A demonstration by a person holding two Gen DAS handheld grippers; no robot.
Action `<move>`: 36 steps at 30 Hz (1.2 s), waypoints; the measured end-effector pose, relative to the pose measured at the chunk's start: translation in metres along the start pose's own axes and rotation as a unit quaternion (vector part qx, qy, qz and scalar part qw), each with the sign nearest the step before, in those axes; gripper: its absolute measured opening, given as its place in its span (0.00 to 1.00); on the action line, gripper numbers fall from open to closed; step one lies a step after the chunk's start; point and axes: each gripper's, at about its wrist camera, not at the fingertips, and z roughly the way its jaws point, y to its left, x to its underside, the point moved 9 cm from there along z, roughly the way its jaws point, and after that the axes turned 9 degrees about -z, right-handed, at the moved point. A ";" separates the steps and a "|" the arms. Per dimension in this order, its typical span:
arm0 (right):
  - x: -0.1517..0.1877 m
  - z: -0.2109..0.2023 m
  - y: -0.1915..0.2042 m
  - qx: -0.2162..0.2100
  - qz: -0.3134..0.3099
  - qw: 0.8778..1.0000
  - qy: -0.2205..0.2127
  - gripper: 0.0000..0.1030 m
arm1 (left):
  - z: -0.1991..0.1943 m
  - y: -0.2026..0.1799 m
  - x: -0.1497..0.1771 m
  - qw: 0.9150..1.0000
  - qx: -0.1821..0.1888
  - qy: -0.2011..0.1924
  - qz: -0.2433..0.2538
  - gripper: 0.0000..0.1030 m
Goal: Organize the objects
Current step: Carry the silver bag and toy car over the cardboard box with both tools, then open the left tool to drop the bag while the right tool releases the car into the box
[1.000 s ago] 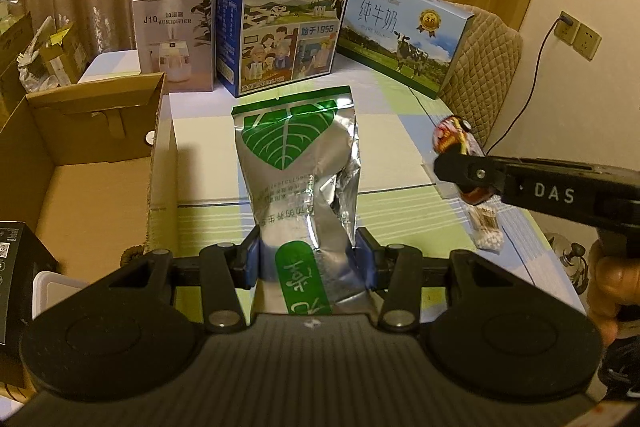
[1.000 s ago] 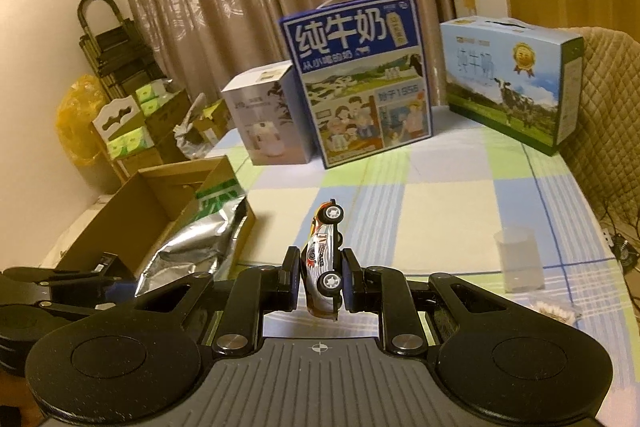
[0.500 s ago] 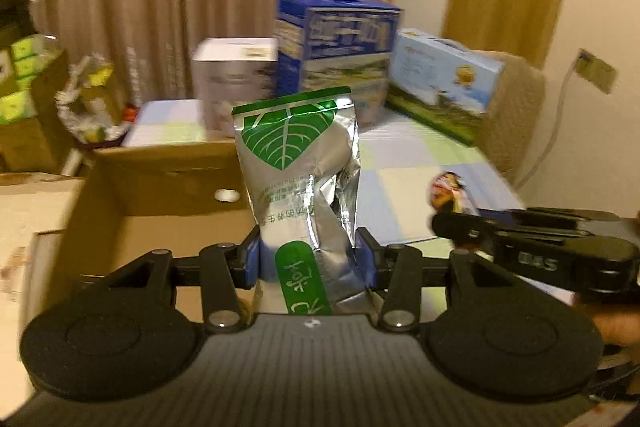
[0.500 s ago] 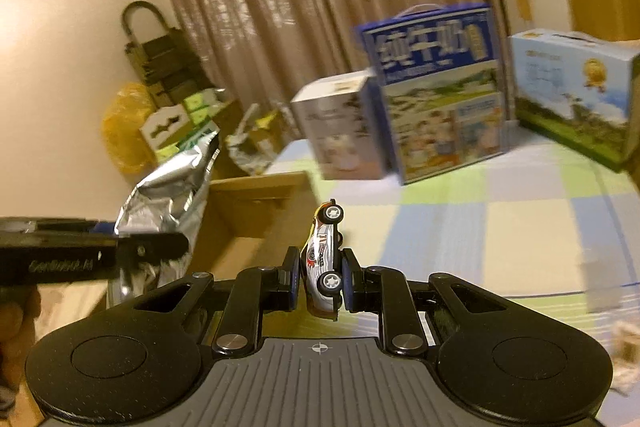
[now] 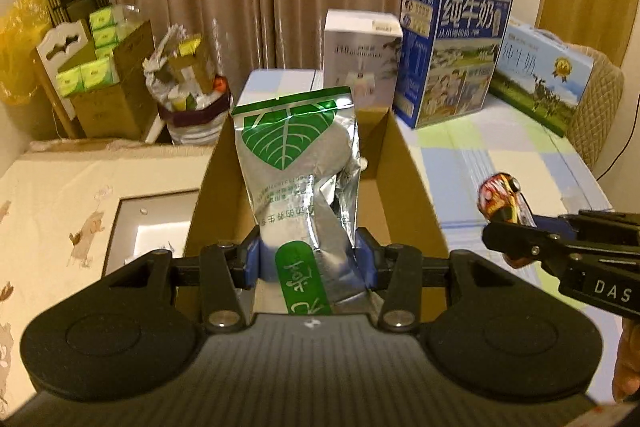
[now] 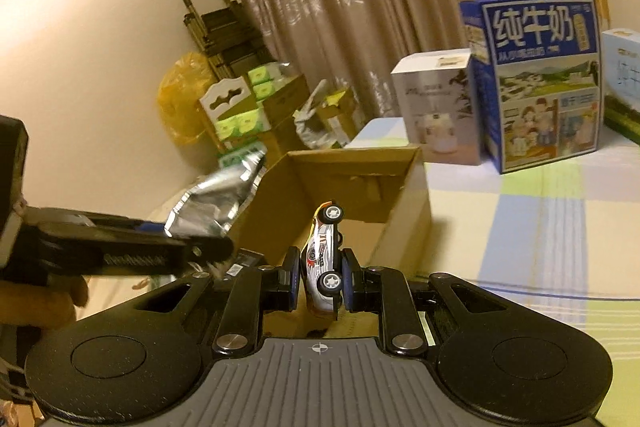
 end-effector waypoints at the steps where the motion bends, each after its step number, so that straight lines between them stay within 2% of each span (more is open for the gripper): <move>1: 0.001 0.002 0.002 -0.001 0.000 1.000 0.001 0.17 | 0.002 0.001 0.003 1.000 0.000 0.005 0.002 0.40; 6: 0.004 0.010 0.008 -0.004 -0.004 1.000 0.006 0.17 | 0.008 0.009 0.013 1.000 -0.003 0.018 0.000 0.40; 19: 0.010 0.015 0.008 -0.001 -0.004 1.000 0.009 0.17 | 0.008 0.015 0.012 1.000 0.004 0.014 -0.010 0.41; 20: 0.009 0.015 0.007 -0.001 -0.003 1.000 0.008 0.17 | 0.008 0.015 0.011 1.000 0.003 0.011 -0.009 0.44; 23: 0.007 0.013 0.006 0.000 0.001 1.000 0.004 0.17 | 0.007 0.019 0.007 1.000 -0.005 -0.007 -0.013 0.70; 26: 0.008 0.012 0.004 0.000 0.004 1.000 0.004 0.17 | 0.004 0.021 0.003 1.000 -0.013 -0.017 -0.016 0.70; 36: 0.007 0.011 0.006 -0.005 0.005 1.000 0.003 0.17 | 0.009 0.024 0.006 1.000 -0.021 -0.004 -0.021 0.70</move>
